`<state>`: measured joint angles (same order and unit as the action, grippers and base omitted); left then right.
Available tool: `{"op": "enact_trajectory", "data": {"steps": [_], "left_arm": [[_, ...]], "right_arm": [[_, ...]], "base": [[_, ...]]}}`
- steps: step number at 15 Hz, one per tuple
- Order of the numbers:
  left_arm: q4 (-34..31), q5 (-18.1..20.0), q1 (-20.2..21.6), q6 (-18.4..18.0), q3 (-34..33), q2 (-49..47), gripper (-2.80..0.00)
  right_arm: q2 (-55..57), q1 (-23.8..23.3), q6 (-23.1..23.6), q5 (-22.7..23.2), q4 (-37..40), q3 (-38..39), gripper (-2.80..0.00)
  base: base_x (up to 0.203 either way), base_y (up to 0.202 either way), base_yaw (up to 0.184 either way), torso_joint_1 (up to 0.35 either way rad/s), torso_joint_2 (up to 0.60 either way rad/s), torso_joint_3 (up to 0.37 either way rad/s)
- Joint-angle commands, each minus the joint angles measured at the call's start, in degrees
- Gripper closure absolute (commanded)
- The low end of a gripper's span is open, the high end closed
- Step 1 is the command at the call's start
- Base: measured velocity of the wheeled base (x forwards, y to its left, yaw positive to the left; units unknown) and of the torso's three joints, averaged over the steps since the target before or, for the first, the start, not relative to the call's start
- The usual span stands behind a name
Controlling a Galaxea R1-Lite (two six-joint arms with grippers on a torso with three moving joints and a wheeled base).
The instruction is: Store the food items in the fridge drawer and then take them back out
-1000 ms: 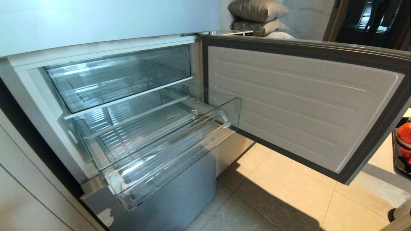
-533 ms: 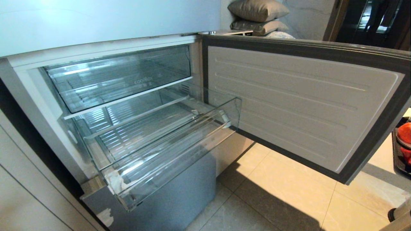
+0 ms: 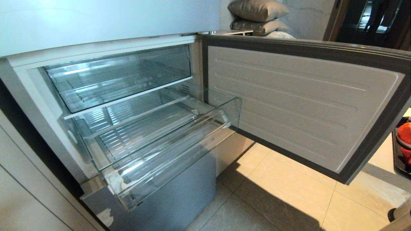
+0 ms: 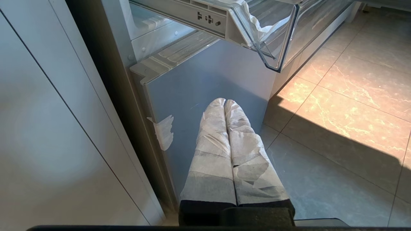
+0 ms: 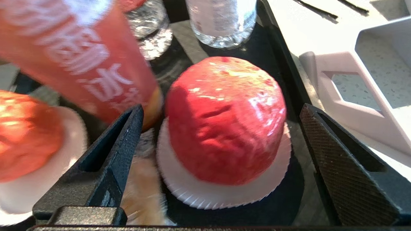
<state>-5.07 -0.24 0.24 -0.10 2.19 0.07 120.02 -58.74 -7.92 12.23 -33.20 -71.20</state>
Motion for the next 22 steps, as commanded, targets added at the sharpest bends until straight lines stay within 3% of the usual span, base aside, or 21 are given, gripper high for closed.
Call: {"op": "enact_trajectory", "data": {"steps": [1, 7, 8, 15, 19, 22], "left_arm": [[-0.03, -0.03, 0.02, 0.01, 0.00, 0.01, 0.00], [-0.03, -0.03, 0.02, 0.01, 0.00, 0.01, 0.00], [-0.03, -0.03, 0.02, 0.01, 0.00, 0.01, 0.00], [-0.03, -0.03, 0.02, 0.01, 0.00, 0.01, 0.00], [-0.03, -0.03, 0.02, 0.01, 0.00, 0.01, 0.00], [-0.03, 0.05, 0.02, 0.01, 0.00, 0.01, 0.00]], "right_arm": [[1.98, -0.41, -0.16, 0.25, -0.20, -1.32, -2.80], [3.99, -0.41, -0.61, 1.31, -0.20, -2.72, -2.80], [3.99, -0.41, -0.69, 1.31, -0.20, -2.81, 0.00], [2.61, -0.82, -1.42, 1.31, 0.01, -2.59, 0.00], [-10.88, -2.30, -1.20, 1.04, 1.90, 2.96, 0.00], [-26.98, -3.08, -0.57, 0.92, 3.12, 13.29, 0.00]], "base": [[0.000, 0.000, 0.000, 0.000, 0.00, 0.000], [0.000, 0.000, 0.000, 0.000, 0.00, 0.000], [0.000, 0.000, 0.000, 0.000, 0.00, 0.000], [0.000, 0.000, 0.000, 0.000, 0.00, 0.000], [0.000, 0.000, 0.000, 0.000, 0.00, 0.000], [0.000, 0.000, 0.000, 0.000, 0.00, 0.000]]}}
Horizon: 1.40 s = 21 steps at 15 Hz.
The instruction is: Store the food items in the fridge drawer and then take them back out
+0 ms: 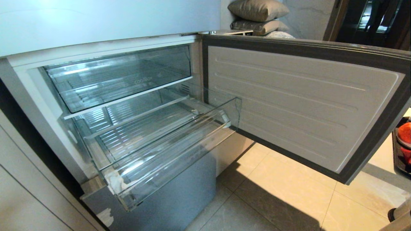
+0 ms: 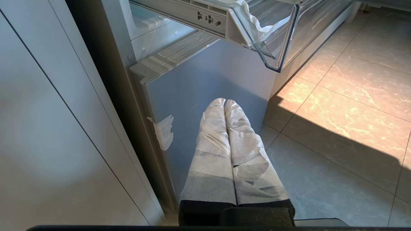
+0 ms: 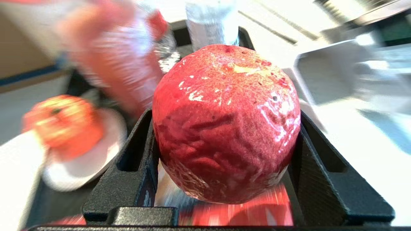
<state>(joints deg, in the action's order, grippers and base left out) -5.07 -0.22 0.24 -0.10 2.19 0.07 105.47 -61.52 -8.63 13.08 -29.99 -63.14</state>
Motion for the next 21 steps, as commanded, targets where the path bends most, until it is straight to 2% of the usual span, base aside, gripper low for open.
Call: {"op": "enact_trajectory", "data": {"steps": [1, 4, 6, 7, 9, 11, 13, 15, 19, 21], "left_arm": [[-0.03, -0.04, 0.02, 0.01, 0.00, 0.01, 0.00], [-0.03, -0.04, 0.02, 0.01, 0.00, 0.01, 0.00], [-0.03, -0.04, 0.02, 0.01, 0.00, 0.01, 0.00], [-0.03, -0.04, 0.02, 0.01, 0.00, 0.01, 0.00], [-0.03, -0.04, 0.02, 0.01, 0.00, 0.01, 0.00], [-0.03, 0.02, 0.02, 0.01, 0.00, 0.01, 0.00], [-0.03, -0.04, 0.02, 0.01, 0.00, 0.01, 0.00], [-0.03, -0.04, 0.02, 0.10, 0.00, 0.01, 0.00], [-0.03, 0.01, 0.02, 0.10, 0.00, 0.01, 0.00], [-0.03, -0.04, 0.02, 0.10, 0.00, 0.01, 0.00]], "right_arm": [[-19.08, -0.23, 0.84, 0.03, 0.02, 10.08, 0.00], [-37.38, 3.47, 3.45, -0.57, -0.07, 25.32, 0.00], [-50.12, 10.02, 4.37, -1.57, 0.18, 33.94, 0.00], [-56.57, 14.94, 4.77, -2.28, 0.77, 37.83, 0.00], [-69.17, 28.22, 5.68, -3.87, 5.07, 44.42, 0.00], [-80.36, 41.54, 7.34, -5.94, 15.45, 49.59, 0.00], [-87.10, 49.95, 8.81, -7.31, 23.10, 56.50, 0.00], [-89.12, 53.50, 10.23, -8.30, 24.94, 62.42, 0.00], [-90.52, 58.13, 10.72, -10.27, 26.32, 63.13, 0.00], [-94.90, 59.83, 10.79, -12.93, 28.20, 63.14, 0.00]], "base": [[0.000, 0.000, 0.000, 0.000, 0.00, 0.000], [0.000, 0.000, 0.000, 0.000, 0.00, 0.000], [0.000, 0.000, 0.000, 0.000, 0.00, 0.000], [0.000, 0.000, 0.000, 0.000, 0.00, 0.000], [0.000, 0.000, 0.000, 0.000, 0.00, 0.000], [0.000, 0.000, 0.000, 0.000, 0.00, 0.000], [0.000, 0.000, 0.000, 0.000, 0.00, 0.000], [0.000, 0.000, 0.000, 0.000, 0.00, 0.000], [0.000, 0.000, 0.000, 0.000, 0.00, 0.000], [0.000, 0.000, 0.000, 0.000, 0.00, 0.000]]}}
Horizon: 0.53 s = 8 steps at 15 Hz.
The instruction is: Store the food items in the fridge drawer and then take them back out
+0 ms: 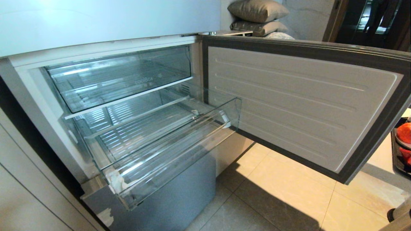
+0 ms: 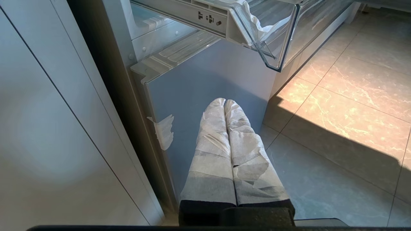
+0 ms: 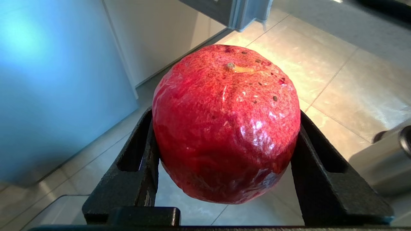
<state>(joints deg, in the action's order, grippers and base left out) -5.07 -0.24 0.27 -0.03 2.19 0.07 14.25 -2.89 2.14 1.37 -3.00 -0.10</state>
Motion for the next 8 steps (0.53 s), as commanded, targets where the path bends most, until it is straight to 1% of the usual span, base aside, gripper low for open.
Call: {"op": "enact_trajectory", "data": {"steps": [1, 2, 3, 6, 8], "left_arm": [[-0.03, -0.02, 0.00, 0.01, 0.00, 0.01, 0.00], [-0.03, -0.02, 0.03, -0.04, 0.00, 0.01, 0.00], [-0.03, -0.02, 0.00, 0.03, 0.00, 0.01, 0.00], [-0.03, 0.05, 0.00, 0.03, 0.00, 0.01, 0.00], [-0.03, -0.02, 0.00, 0.03, 0.00, 0.01, 0.00]], "right_arm": [[-4.67, 1.54, -1.55, -2.32, 2.77, 0.10, 0.00], [-5.15, 1.68, -5.00, -3.01, 2.94, 0.10, 0.00], [-6.90, 1.81, -5.49, -3.25, 2.98, 0.10, 0.00], [-14.27, 2.04, -3.64, -3.24, 2.97, 0.10, 0.00], [-14.25, 2.10, -3.39, -3.13, 3.09, 0.10, 0.00]], "base": [[0.000, 0.000, 0.000, 0.000, 0.00, 0.000], [0.000, 0.000, 0.000, 0.000, 0.00, 0.000], [0.000, 0.000, 0.000, 0.000, 0.00, 0.000], [0.000, 0.000, 0.000, 0.000, 0.00, 0.000], [0.000, 0.000, 0.000, 0.000, 0.00, 0.000]]}}
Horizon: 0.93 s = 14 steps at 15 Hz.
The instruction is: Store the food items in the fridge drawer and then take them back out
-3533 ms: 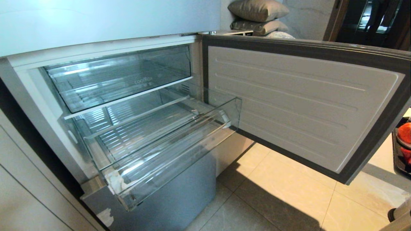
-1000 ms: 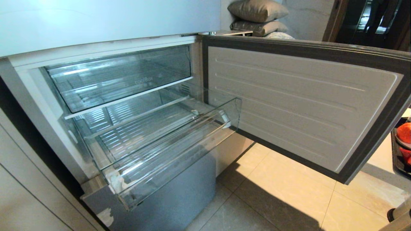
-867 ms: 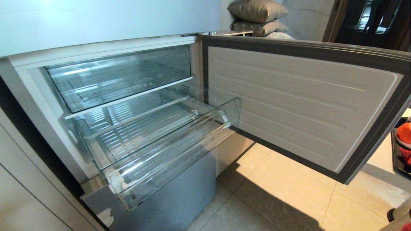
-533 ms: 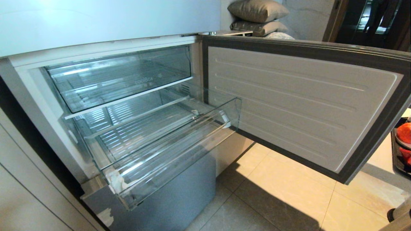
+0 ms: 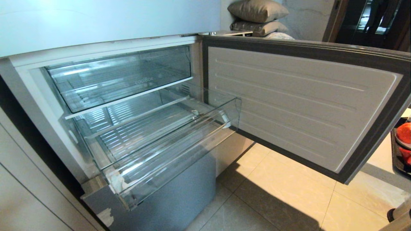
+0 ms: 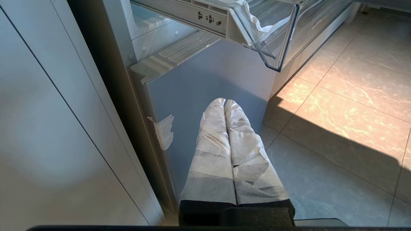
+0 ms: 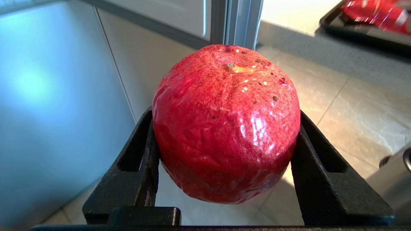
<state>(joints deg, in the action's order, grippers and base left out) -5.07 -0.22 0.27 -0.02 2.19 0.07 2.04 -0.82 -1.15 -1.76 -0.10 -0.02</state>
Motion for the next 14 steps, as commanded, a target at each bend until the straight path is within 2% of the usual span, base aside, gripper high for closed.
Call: {"op": "enact_trajectory", "data": {"steps": [1, 9, 14], "left_arm": [[-0.03, -0.04, 0.00, 0.02, 0.00, 0.01, 0.00], [-0.03, -0.04, 0.00, 0.02, 0.00, 0.01, 0.00], [-0.03, -0.04, 0.00, 0.02, 0.00, 0.01, 0.00]], "right_arm": [[-2.04, 0.03, -0.44, 0.01, 0.19, 0.02, 0.00], [-2.04, 0.03, -0.88, 0.01, 0.19, 0.02, 0.00], [-2.04, 0.03, -0.95, 0.01, 0.19, 0.02, 0.00]], "base": [[0.000, 0.000, 0.000, 0.000, 0.00, 0.000], [0.000, 0.000, 0.008, 0.000, 0.00, 0.000], [0.003, -0.005, 0.165, 0.001, 0.00, 0.003]]}}
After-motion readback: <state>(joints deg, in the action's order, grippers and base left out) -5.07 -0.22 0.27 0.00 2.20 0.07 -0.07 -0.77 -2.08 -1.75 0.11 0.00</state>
